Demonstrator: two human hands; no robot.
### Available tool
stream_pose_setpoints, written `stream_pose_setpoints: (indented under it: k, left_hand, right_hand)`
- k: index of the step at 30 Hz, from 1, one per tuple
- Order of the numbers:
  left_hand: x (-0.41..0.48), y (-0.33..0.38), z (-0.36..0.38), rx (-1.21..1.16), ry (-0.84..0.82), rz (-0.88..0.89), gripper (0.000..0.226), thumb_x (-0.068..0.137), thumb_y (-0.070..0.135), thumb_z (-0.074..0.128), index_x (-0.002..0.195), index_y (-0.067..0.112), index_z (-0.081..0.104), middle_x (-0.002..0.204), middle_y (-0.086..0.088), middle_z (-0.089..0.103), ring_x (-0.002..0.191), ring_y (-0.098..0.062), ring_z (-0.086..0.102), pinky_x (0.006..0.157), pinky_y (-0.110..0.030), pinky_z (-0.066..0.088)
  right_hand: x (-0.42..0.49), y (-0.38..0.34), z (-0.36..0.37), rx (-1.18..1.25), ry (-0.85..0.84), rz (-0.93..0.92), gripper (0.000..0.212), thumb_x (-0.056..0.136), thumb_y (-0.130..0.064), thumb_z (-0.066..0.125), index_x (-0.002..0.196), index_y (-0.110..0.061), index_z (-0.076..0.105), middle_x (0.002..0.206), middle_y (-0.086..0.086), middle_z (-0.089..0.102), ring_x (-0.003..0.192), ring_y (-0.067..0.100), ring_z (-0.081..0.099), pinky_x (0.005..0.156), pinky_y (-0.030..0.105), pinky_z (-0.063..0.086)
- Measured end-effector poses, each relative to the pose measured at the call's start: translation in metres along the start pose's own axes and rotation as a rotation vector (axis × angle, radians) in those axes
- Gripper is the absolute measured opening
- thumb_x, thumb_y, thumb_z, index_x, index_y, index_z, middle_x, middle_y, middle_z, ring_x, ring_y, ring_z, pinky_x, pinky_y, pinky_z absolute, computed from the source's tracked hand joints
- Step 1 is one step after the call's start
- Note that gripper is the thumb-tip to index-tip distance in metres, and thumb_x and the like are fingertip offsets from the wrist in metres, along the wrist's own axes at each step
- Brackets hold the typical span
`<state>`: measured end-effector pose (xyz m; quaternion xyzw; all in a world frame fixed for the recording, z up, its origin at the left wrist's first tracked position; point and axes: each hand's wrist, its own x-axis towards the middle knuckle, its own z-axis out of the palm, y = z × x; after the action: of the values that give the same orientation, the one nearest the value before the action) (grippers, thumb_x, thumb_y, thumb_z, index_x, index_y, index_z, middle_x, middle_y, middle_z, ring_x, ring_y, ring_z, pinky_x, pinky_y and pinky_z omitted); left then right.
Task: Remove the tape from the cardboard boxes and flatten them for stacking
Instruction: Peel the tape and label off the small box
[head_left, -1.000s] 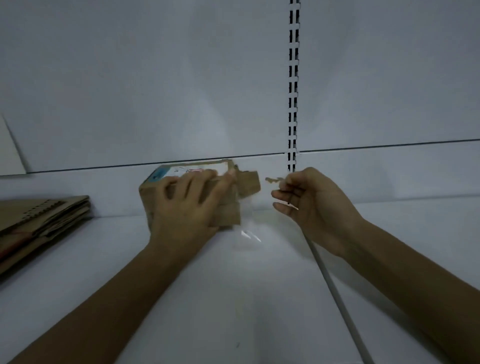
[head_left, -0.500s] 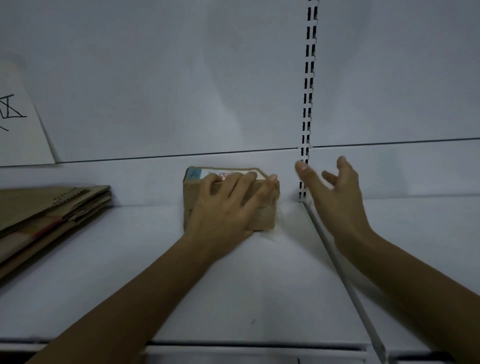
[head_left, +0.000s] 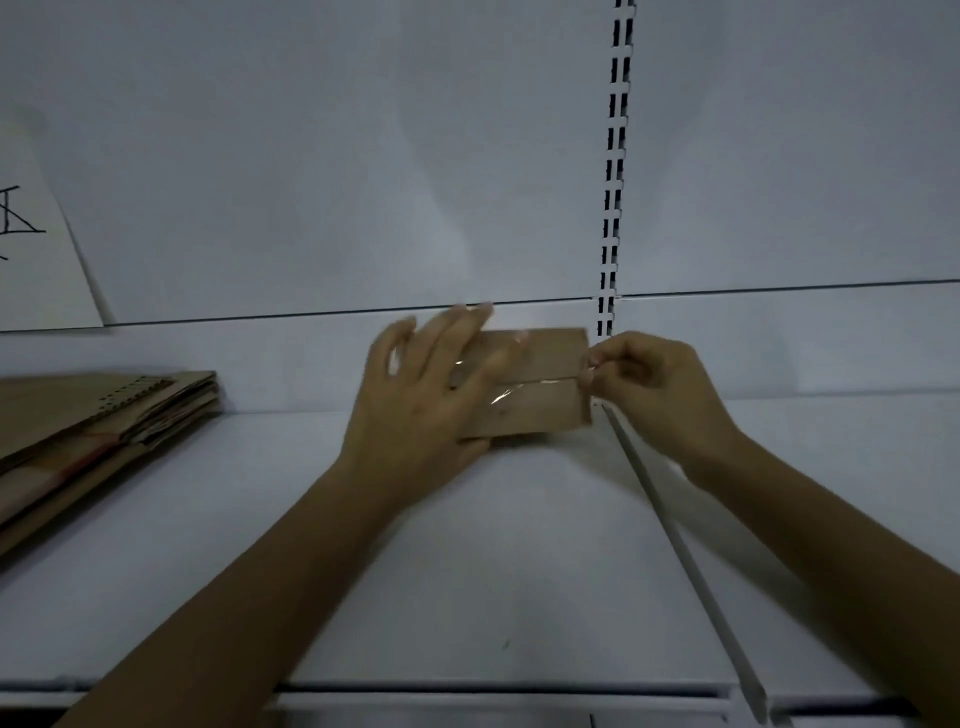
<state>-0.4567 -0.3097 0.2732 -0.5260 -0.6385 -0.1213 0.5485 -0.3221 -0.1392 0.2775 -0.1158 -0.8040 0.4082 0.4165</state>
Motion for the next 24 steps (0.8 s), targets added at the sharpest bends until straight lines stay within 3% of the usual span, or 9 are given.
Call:
stream_pose_setpoints:
  k: [2, 4, 7, 8, 10, 12, 13, 18, 24]
  left_hand:
    - [-0.005, -0.012, -0.004, -0.186, 0.058, -0.174, 0.079, 0.080, 0.059, 0.056, 0.142, 0.018, 0.032, 0.150, -0.012, 0.033, 0.137, -0.026, 0.035, 0.108, -0.043, 0.025]
    - [-0.013, -0.022, -0.009, -0.438, 0.013, -0.346, 0.113, 0.065, 0.070, 0.065, 0.149, 0.016, 0.012, 0.157, -0.006, 0.017, 0.144, -0.022, 0.019, 0.114, -0.042, 0.019]
    - [-0.018, -0.023, -0.011, -0.569, -0.174, -0.293, 0.129, 0.056, 0.069, 0.070, 0.150, 0.021, -0.004, 0.158, -0.005, 0.016, 0.144, -0.020, 0.019, 0.113, -0.054, 0.022]
    - [-0.017, -0.018, -0.012, -0.592, -0.197, -0.249, 0.124, 0.059, 0.064, 0.071, 0.150, 0.023, -0.002, 0.154, -0.004, 0.027, 0.140, -0.018, 0.028, 0.110, -0.052, 0.028]
    - [-0.011, -0.006, -0.012, -0.514, -0.163, -0.109, 0.102, 0.068, 0.059, 0.066, 0.148, 0.020, 0.016, 0.132, -0.005, 0.053, 0.117, -0.017, 0.050, 0.095, -0.042, 0.044]
    - [-0.005, 0.007, -0.011, -0.307, -0.075, 0.084, 0.081, 0.079, 0.061, 0.059, 0.141, 0.014, 0.037, 0.111, -0.010, 0.064, 0.097, -0.023, 0.057, 0.078, -0.036, 0.046]
    - [-0.001, 0.012, -0.011, -0.233, -0.040, 0.139, 0.076, 0.082, 0.061, 0.057, 0.138, 0.012, 0.043, 0.104, -0.011, 0.066, 0.092, -0.025, 0.059, 0.072, -0.036, 0.044]
    - [0.005, 0.024, -0.015, -0.111, -0.048, 0.136, 0.072, 0.085, 0.059, 0.053, 0.138, 0.012, 0.039, 0.090, -0.011, 0.064, 0.073, -0.028, 0.058, 0.059, -0.035, 0.041]
    - [0.006, 0.024, -0.018, -0.040, -0.102, 0.061, 0.075, 0.085, 0.064, 0.046, 0.140, 0.014, 0.044, 0.088, -0.012, 0.062, 0.070, -0.030, 0.054, 0.058, -0.034, 0.039]
  right_hand:
    - [0.006, 0.000, -0.015, 0.183, 0.009, 0.117, 0.020, 0.082, 0.003, 0.058, 0.075, -0.013, 0.066, 0.071, -0.002, 0.067, 0.068, 0.007, 0.061, 0.067, 0.018, 0.049]
    - [0.009, 0.001, -0.029, 0.378, -0.127, 0.226, 0.023, 0.085, 0.003, 0.053, 0.073, -0.014, 0.064, 0.072, -0.003, 0.064, 0.068, 0.007, 0.059, 0.065, 0.019, 0.048]
    - [0.008, 0.003, -0.038, 0.544, -0.349, 0.302, 0.022, 0.088, 0.000, 0.052, 0.078, -0.015, 0.064, 0.081, 0.000, 0.064, 0.072, 0.009, 0.060, 0.063, 0.019, 0.050]
    - [0.007, 0.006, -0.036, 0.476, -0.339, 0.291, 0.021, 0.090, -0.001, 0.054, 0.080, -0.015, 0.064, 0.080, -0.001, 0.065, 0.071, 0.007, 0.061, 0.063, 0.019, 0.049]
    - [0.004, 0.015, -0.029, 0.050, -0.196, 0.194, 0.012, 0.089, -0.006, 0.061, 0.081, -0.015, 0.065, 0.076, -0.002, 0.067, 0.069, 0.006, 0.061, 0.067, 0.021, 0.048]
    - [0.003, 0.024, -0.020, -0.372, -0.056, 0.113, 0.002, 0.086, -0.017, 0.068, 0.084, -0.017, 0.067, 0.077, 0.000, 0.068, 0.075, 0.013, 0.063, 0.072, 0.028, 0.051]
    - [0.003, 0.025, -0.017, -0.465, -0.017, 0.109, 0.004, 0.086, -0.022, 0.068, 0.086, -0.018, 0.068, 0.076, -0.002, 0.067, 0.076, 0.016, 0.063, 0.072, 0.030, 0.051]
    - [-0.001, 0.017, -0.012, -0.680, 0.088, 0.065, 0.015, 0.089, -0.026, 0.058, 0.101, -0.022, 0.066, 0.089, -0.005, 0.069, 0.086, 0.020, 0.063, 0.075, 0.031, 0.045]
    - [-0.008, 0.012, -0.005, -0.822, 0.099, -0.107, 0.022, 0.095, -0.029, 0.049, 0.111, -0.022, 0.063, 0.092, -0.002, 0.072, 0.083, 0.023, 0.065, 0.080, 0.031, 0.042]
